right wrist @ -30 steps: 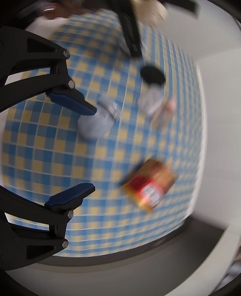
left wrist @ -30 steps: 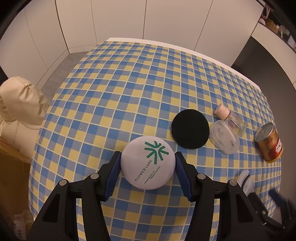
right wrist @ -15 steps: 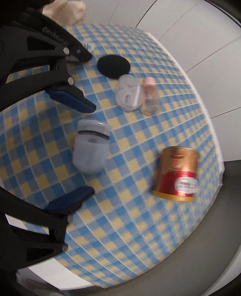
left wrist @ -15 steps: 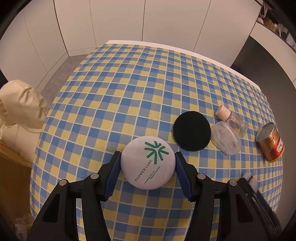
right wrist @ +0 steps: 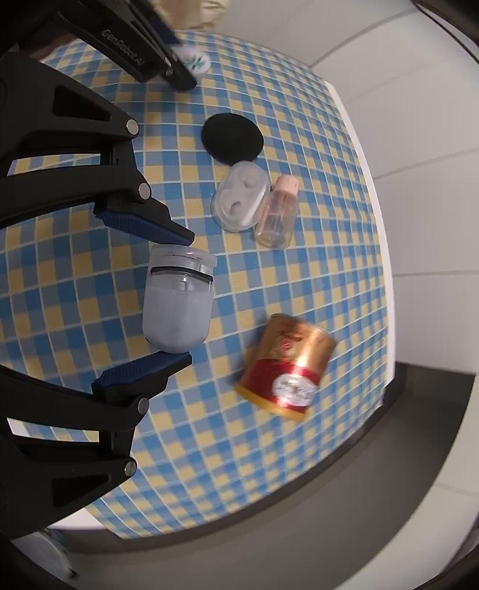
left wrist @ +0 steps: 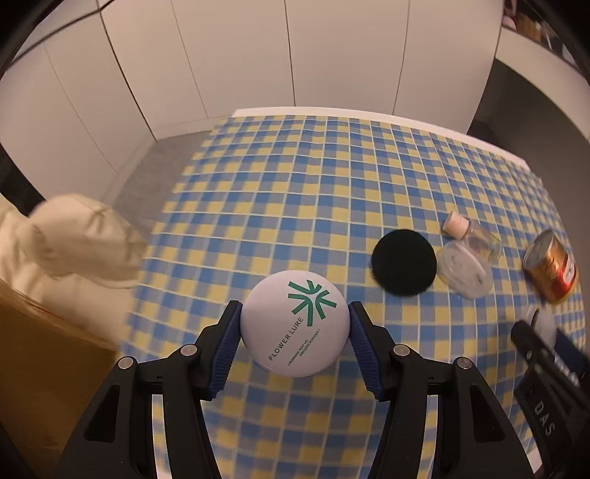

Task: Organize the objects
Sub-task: 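Lift the clear case and white compact off the cloth with both tools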

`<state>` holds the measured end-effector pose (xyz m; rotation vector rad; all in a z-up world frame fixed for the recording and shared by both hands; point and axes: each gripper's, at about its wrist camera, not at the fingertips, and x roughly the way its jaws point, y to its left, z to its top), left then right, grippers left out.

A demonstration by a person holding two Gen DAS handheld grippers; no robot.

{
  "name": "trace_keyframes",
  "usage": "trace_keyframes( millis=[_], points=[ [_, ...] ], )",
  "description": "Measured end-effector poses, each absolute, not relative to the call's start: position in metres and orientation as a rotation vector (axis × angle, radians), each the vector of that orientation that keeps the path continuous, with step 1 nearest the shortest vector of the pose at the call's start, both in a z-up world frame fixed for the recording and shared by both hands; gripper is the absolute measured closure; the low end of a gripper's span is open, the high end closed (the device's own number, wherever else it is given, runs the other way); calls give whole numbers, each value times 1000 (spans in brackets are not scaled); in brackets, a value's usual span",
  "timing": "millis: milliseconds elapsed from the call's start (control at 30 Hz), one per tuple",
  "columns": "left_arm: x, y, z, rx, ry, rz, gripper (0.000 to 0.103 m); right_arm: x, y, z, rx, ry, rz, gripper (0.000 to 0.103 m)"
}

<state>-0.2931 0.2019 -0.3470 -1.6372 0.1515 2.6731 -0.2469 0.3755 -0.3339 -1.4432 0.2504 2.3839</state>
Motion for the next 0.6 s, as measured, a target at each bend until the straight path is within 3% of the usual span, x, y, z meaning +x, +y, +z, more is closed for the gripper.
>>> trace_keyframes(
  millis=[300, 600],
  points=[
    [-274, 194, -294, -1619, 243, 2636, 45, -245, 367, -297, -1495, 150, 2465, 43],
    [-281, 181, -183, -1516, 243, 2714, 45, -246, 372, -206, -1458, 152, 2533, 43]
  ],
)
